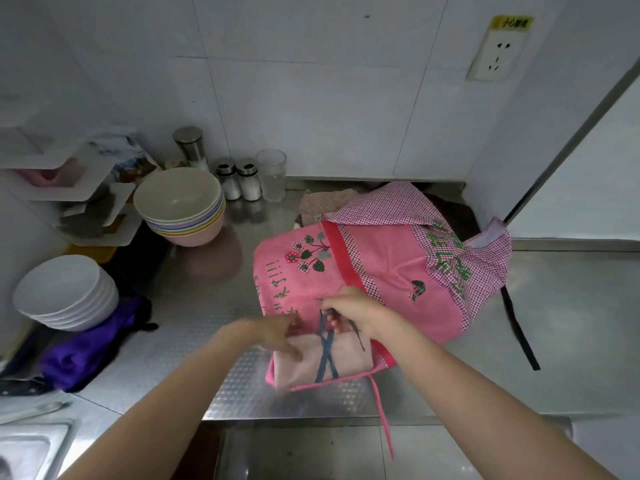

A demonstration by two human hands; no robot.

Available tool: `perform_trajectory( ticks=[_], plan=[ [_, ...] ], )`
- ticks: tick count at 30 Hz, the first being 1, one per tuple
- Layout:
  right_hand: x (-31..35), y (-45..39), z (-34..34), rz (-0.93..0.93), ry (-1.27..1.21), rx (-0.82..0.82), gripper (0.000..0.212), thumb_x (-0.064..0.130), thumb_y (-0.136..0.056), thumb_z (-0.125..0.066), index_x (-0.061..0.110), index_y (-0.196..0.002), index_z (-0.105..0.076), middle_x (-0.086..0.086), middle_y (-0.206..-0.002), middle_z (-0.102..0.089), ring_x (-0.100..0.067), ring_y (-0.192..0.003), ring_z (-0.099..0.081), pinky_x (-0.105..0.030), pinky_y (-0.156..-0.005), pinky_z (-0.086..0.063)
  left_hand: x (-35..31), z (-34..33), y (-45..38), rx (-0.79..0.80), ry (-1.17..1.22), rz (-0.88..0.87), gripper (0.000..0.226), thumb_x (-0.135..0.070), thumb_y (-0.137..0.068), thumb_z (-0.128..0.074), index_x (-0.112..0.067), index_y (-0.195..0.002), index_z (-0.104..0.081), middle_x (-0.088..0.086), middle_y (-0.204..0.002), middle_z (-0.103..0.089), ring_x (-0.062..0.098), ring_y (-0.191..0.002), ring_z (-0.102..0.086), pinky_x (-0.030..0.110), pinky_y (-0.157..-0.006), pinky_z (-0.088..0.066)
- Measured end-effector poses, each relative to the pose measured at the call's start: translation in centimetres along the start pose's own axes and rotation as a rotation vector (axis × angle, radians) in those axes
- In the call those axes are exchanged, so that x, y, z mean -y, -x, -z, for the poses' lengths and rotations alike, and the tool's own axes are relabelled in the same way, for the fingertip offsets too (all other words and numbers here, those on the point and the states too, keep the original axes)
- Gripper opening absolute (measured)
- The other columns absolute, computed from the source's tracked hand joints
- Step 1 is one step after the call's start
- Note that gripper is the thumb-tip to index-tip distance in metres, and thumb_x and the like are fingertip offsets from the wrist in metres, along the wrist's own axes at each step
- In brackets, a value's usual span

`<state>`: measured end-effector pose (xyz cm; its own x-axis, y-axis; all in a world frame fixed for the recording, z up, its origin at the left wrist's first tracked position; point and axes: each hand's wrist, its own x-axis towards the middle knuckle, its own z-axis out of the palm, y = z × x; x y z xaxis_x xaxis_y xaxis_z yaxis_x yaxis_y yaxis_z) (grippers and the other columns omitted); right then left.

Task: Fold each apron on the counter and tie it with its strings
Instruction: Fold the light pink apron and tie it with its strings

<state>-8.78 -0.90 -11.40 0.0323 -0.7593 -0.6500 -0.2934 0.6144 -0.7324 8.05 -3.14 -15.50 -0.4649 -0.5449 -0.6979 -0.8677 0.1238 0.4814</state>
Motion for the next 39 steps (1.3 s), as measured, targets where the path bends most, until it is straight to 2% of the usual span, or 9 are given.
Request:
perform_trajectory(
  ticks=[5,9,14,18,22,26,30,34,39],
  plan=[
    [1.6,2.8,2.3,-0.045,-0.256,0.16,0.025,0.01,-0.095,-0.047,0.01,-0.071,-0.052,-0.001,-0.062,-0.051,-0.008,-0.048,-0.044,-0.017,-0.045,-0.037,-2.8,0.9,0.9,-0.083,-0.287,-0.167,0.039,-0.021,-0.087,-0.062,-0.01,-0.125,-0.056,0.007,-0.123,-0.06,0.022,-0.108,-0.055,0.024,-0.088,-0.041],
    [3.1,5.7,5.9,0.289,-0.482,0.001,0.006,0.007,-0.089,-0.058,0.012,-0.092,-0.06,0.0,-0.089,-0.067,-0.013,-0.08,-0.059,-0.021,-0.072,-0.043,-7.7,5.4,1.7,-0.163,-0.374,-0.316,0.031,-0.019,-0.087,-0.063,-0.003,-0.114,-0.061,0.011,-0.104,-0.064,0.011,-0.085,-0.049,0.013,-0.062,-0.036],
    [3.1,9.1,11.1,0.535,0.695,-0.542,0.047,0.014,-0.096,-0.046,0.019,-0.141,-0.035,-0.008,-0.133,-0.044,-0.026,-0.127,-0.037,-0.037,-0.104,-0.031,-16.8,9.4,2.8,-0.156,-0.484,-0.455,0.016,-0.015,-0.087,-0.062,-0.005,-0.1,-0.063,0.001,-0.082,-0.057,0.008,-0.072,-0.049,0.011,-0.056,-0.031],
    [3.3,11.6,15.9,0.459,0.93,-0.885,0.052,0.019,-0.098,-0.034,0.019,-0.147,-0.018,-0.003,-0.146,-0.037,-0.033,-0.114,-0.054,-0.045,-0.09,-0.042,-23.6,10.6,3.9,-0.094,-0.284,-0.565,0.012,-0.011,-0.086,-0.064,-0.022,-0.08,-0.062,-0.014,-0.067,-0.058,-0.008,-0.057,-0.051,0.012,-0.061,-0.041],
    [4.5,14.0,23.3,0.519,0.949,-1.073,0.047,0.018,-0.099,-0.03,0.016,-0.145,-0.022,-0.006,-0.14,-0.043,-0.036,-0.101,-0.059,-0.044,-0.08,-0.047,-30.7,11.5,4.1,-0.099,-0.099,-0.635,0.015,-0.012,-0.082,-0.068,-0.021,-0.095,-0.067,0.001,-0.09,-0.065,0.013,-0.084,-0.059,0.031,-0.081,-0.048],
    [5.8,16.5,34.1,0.617,0.944,-1.201,0.047,0.013,-0.096,-0.035,0.017,-0.142,-0.028,-0.006,-0.136,-0.045,-0.037,-0.096,-0.059,-0.038,-0.072,-0.042,-40.7,12.5,3.0,-0.158,-0.061,-0.712,0.02,-0.012,-0.085,-0.065,-0.016,-0.105,-0.064,-0.004,-0.092,-0.065,0.007,-0.083,-0.06,0.019,-0.077,-0.05],
    [7.1,20.5,45.7,0.728,0.822,-1.307,0.039,0.017,-0.096,-0.04,0.017,-0.135,-0.038,-0.008,-0.12,-0.057,-0.034,-0.098,-0.059,-0.038,-0.073,-0.045,-51.9,13.2,1.8,-0.418,-0.023,-0.824,0.032,-0.011,-0.084,-0.067,-0.011,-0.116,-0.063,0.0,-0.101,-0.066,0.004,-0.083,-0.06,0.009,-0.07,-0.05],
    [9.3,26.3,55.7,0.835,0.674,-1.428,0.035,0.028,-0.093,-0.05,0.017,-0.126,-0.047,-0.006,-0.091,-0.066,-0.027,-0.091,-0.061,-0.034,-0.069,-0.044,-62.8,14.0,1.8,-0.731,-0.04,-0.95,0.033,-0.014,-0.081,-0.071,-0.012,-0.114,-0.066,0.003,-0.106,-0.068,0.011,-0.091,-0.06,0.021,-0.078,-0.047],
    [13.8,33.0,64.2,0.976,0.553,-1.519,0.033,0.034,-0.091,-0.052,0.014,-0.118,-0.051,-0.004,-0.091,-0.064,-0.026,-0.096,-0.057,-0.033,-0.072,-0.041,-73.2,16.0,4.6,-1.165,0.017,-1.088,0.032,-0.021,-0.08,-0.072,-0.014,-0.11,-0.068,-0.004,-0.097,-0.064,0.009,-0.092,-0.056,0.021,-0.079,-0.044]
  ],
)
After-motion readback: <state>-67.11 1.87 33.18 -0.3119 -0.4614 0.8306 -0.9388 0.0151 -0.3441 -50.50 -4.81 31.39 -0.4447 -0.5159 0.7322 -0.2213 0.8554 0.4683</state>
